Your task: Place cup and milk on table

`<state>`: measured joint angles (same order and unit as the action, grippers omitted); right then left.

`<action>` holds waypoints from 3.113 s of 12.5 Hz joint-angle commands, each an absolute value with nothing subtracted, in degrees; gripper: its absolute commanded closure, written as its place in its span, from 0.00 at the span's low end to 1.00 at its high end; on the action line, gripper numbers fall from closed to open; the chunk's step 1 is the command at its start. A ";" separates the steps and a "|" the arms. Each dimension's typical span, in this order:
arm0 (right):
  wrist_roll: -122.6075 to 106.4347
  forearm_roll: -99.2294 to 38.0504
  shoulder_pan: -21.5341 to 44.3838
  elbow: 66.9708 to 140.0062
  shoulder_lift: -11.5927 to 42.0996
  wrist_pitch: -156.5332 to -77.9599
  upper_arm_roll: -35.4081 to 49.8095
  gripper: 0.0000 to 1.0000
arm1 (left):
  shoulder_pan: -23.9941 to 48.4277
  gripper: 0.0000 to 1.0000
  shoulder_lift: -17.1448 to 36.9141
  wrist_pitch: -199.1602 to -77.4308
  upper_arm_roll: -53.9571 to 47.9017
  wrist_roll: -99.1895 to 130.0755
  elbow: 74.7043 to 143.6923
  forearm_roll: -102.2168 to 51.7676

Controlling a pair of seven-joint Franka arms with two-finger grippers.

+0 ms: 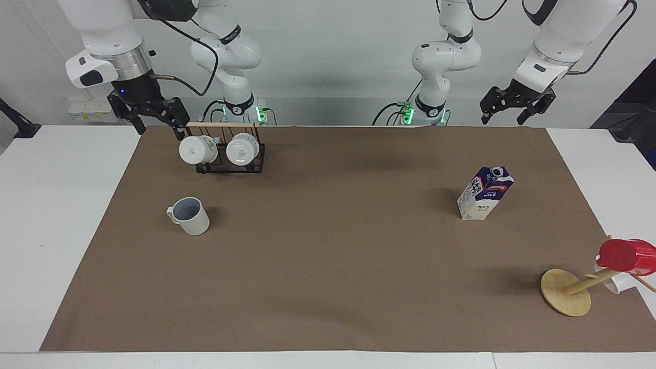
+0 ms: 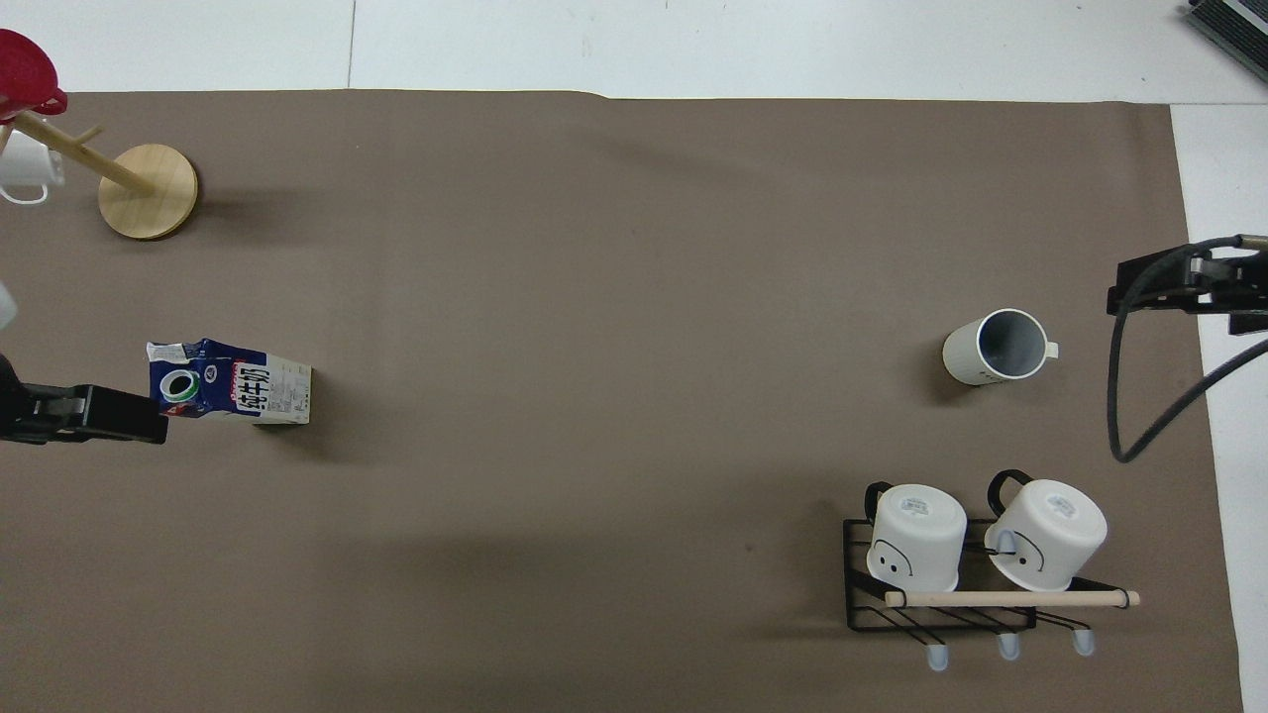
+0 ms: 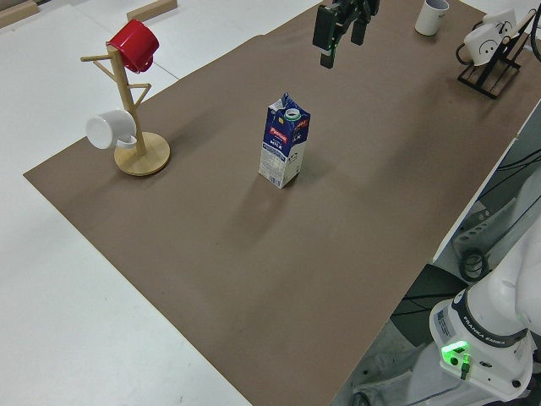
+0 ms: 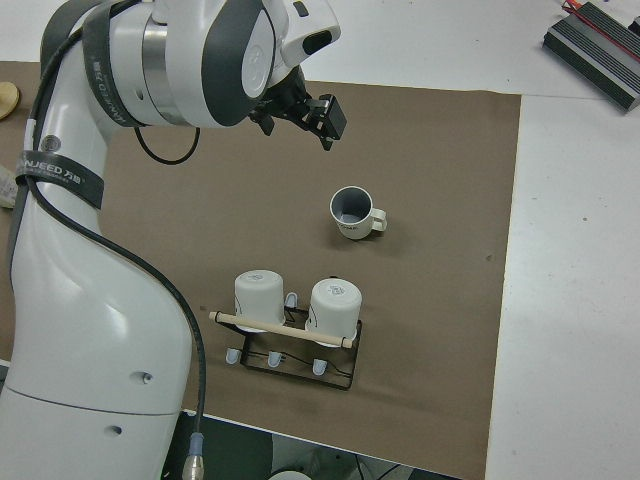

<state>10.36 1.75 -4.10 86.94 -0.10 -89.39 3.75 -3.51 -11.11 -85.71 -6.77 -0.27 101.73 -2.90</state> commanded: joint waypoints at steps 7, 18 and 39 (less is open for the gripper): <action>9.14 1.05 -4.57 87.98 -1.06 -89.56 4.13 0.00 | -2.46 0.00 -12.22 -82.70 -6.59 -0.26 101.87 -2.46; 8.88 1.05 -4.75 87.89 -1.05 -89.74 4.04 0.00 | -3.16 0.00 -12.04 -83.32 -6.15 -0.18 101.78 -2.46; 5.71 1.58 -4.75 87.98 -1.14 -89.47 4.04 0.00 | -3.25 0.00 -12.04 -83.23 -5.98 -0.44 101.78 -2.37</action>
<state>7.33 1.75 -4.12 86.94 -0.13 -89.42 3.75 -3.33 -11.45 -83.35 -6.19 -0.25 101.62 -2.90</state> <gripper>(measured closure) 0.000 0.000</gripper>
